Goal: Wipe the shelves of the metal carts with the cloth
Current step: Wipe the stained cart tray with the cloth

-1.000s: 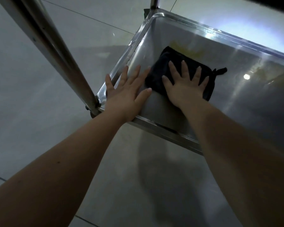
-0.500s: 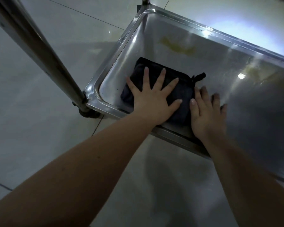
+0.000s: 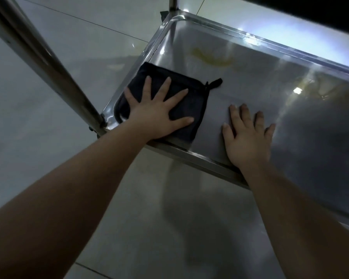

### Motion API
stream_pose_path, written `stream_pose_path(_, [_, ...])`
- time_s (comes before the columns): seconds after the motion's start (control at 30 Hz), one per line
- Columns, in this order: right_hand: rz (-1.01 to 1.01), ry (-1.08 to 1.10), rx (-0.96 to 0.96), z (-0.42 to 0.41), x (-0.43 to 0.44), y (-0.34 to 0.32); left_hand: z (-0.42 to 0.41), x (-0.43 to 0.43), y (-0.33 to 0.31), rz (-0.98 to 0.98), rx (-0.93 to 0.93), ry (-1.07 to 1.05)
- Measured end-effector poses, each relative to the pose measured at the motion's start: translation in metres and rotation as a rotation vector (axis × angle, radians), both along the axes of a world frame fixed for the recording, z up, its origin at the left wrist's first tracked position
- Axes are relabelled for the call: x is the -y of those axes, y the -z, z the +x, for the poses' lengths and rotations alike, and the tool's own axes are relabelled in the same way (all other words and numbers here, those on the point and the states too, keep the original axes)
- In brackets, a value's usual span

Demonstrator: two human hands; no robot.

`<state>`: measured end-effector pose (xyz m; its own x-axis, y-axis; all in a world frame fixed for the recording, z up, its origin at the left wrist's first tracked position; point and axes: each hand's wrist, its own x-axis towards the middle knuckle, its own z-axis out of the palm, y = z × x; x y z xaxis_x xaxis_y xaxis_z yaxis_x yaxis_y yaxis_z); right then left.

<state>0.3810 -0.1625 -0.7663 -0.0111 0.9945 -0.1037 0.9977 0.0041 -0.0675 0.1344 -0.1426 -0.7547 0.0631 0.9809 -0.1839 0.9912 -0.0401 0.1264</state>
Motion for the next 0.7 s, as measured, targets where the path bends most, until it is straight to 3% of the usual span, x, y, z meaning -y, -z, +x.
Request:
stream_pose_path(0.17, [-0.049, 0.015, 0.072, -0.001, 0.006, 0.000, -0.023, 0.043, 0.005, 0.017, -0.046, -0.021])
stream_pose_path(0.43, [-0.095, -0.025, 0.042, 0.007, 0.006, -0.006, -0.001, -0.037, -0.006, -0.030, 0.003, -0.020])
stream_pose_path(0.53, [-0.061, -0.083, 0.094, 0.043, 0.002, -0.012, 0.002, -0.040, -0.008, -0.050, -0.004, -0.020])
stream_pose_path(0.7, [-0.108, 0.050, 0.084, 0.079, 0.013, -0.007, 0.010, -0.020, -0.006, -0.051, -0.018, -0.047])
